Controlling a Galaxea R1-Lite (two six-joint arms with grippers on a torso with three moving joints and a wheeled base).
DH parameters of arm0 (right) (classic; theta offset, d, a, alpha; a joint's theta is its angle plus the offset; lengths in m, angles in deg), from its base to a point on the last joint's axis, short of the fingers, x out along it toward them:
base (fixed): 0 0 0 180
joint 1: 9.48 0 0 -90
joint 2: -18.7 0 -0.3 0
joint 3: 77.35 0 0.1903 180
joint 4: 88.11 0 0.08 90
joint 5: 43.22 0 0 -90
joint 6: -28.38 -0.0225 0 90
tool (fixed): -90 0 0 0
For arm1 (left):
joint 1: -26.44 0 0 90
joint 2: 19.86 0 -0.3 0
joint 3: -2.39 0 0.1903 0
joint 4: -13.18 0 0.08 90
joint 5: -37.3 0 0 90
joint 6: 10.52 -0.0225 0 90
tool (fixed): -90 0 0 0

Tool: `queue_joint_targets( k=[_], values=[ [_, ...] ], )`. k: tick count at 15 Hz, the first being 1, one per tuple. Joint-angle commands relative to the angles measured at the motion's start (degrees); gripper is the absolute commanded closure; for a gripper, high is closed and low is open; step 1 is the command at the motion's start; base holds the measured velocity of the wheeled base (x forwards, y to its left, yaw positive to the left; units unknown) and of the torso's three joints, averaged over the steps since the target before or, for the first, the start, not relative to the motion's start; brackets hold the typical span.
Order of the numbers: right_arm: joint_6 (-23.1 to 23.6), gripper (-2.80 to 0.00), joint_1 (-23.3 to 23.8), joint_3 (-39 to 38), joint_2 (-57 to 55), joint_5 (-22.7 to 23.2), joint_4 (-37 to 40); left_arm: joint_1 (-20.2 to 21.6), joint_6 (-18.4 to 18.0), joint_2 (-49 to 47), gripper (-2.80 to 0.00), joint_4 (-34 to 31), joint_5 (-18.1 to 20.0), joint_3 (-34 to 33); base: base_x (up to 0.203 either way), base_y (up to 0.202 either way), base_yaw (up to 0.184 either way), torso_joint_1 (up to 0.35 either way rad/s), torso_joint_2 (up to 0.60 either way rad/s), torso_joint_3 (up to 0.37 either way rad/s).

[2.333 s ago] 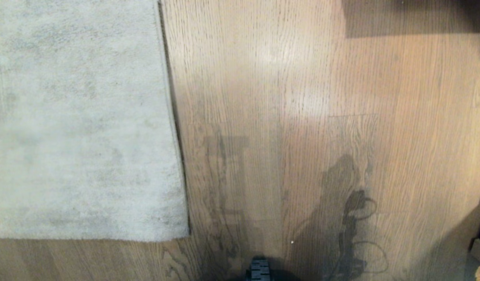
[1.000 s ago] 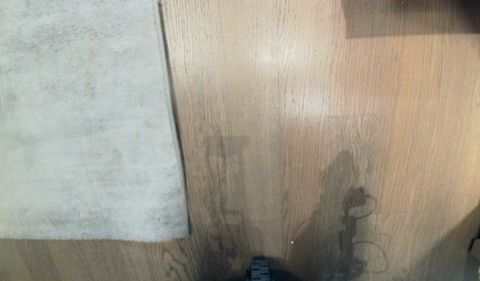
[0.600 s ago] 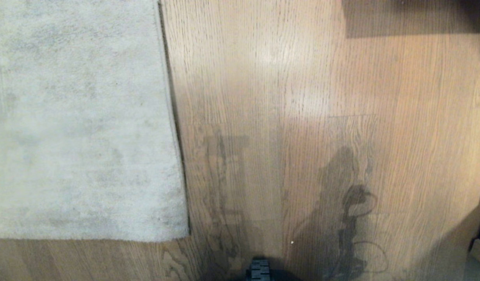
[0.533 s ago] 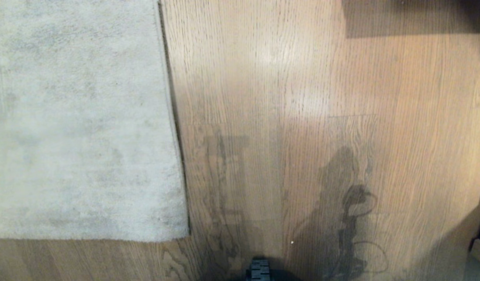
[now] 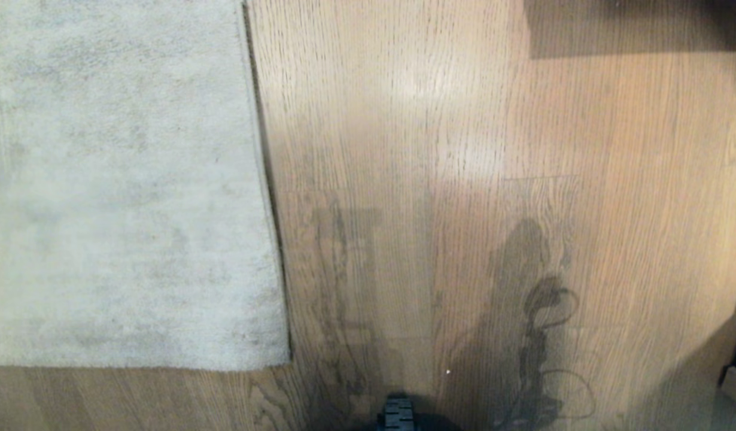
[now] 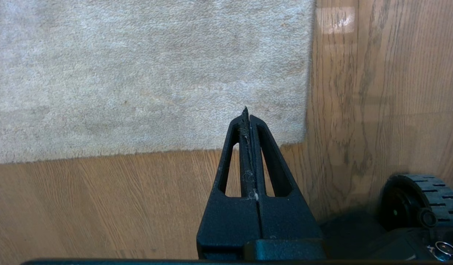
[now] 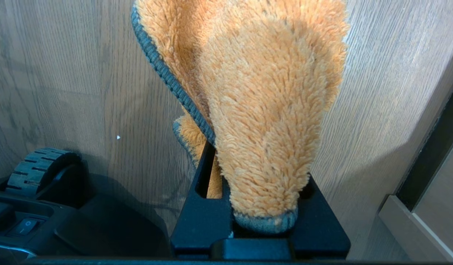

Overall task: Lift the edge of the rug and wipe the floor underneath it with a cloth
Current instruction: Put down the rag

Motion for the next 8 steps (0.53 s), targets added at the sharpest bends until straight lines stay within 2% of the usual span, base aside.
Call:
queue_joint_targets(
  k=[1, 8],
  values=[
    [0.2, 0.00, 0.0, 0.9, -3.0, 0.0, -0.1, 0.0, 0.0, 0.0, 0.00, 0.0, 0.0, 0.0, 0.000, 0.000, 0.000, 0.000, 0.00, 0.000],
    [0.4, 0.00, -0.6, 3.2, -9.6, 0.0, 0.0, 0.0, 0.0, 0.0, 0.00, 0.0, 0.0, 0.0, 0.000, 0.000, 0.000, 0.000, 0.00, 0.000]
  ],
)
